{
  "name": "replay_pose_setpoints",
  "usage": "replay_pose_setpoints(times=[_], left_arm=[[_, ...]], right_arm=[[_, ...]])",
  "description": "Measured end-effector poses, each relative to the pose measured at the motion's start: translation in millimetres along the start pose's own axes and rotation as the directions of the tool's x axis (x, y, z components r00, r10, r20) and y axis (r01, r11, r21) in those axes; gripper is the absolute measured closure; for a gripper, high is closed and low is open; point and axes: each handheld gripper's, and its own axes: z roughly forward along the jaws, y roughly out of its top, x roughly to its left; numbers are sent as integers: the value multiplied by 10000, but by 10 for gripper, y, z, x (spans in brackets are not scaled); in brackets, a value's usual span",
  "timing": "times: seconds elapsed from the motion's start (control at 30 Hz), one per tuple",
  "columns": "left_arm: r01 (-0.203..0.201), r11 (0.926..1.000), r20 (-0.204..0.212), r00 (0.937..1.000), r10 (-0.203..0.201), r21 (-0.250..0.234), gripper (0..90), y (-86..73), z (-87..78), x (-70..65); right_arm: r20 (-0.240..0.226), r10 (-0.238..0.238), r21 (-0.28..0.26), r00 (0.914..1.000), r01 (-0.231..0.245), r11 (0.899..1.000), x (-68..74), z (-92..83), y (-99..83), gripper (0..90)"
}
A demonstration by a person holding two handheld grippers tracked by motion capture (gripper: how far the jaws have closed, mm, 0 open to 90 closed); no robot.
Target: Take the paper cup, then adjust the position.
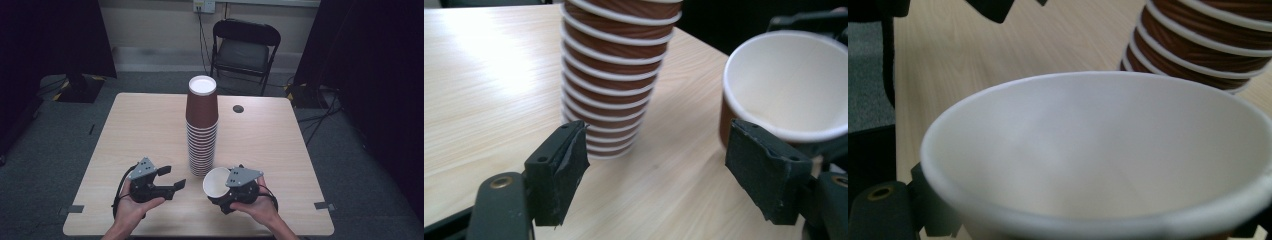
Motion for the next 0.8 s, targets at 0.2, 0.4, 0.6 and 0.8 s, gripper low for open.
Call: replay_pose_setpoints(times=[0.2, 0.4, 0.6, 0.8], left_arm=[[-335, 9994, -598, 9976, 339, 78, 242, -84, 9, 102], [-665, 9978, -765, 9949, 663, -9, 242, -151, -33, 169], [-447, 9989, -1061, 9934, 426, -174, 241, -180, -107, 237], [-353, 9988, -1179, 9925, 310, -347, 242, -175, -142, 276]], right_arm=[[302, 772, -401, 9966, -760, 9963, -155, -68, -18, 105], [855, 1460, -714, 9856, -1401, 9876, -281, -157, -68, 105], [1540, 2144, -962, 9645, -2013, 9748, -438, -222, -121, 105], [1873, 2724, -1283, 9438, -2514, 9593, -629, -265, -106, 104]])
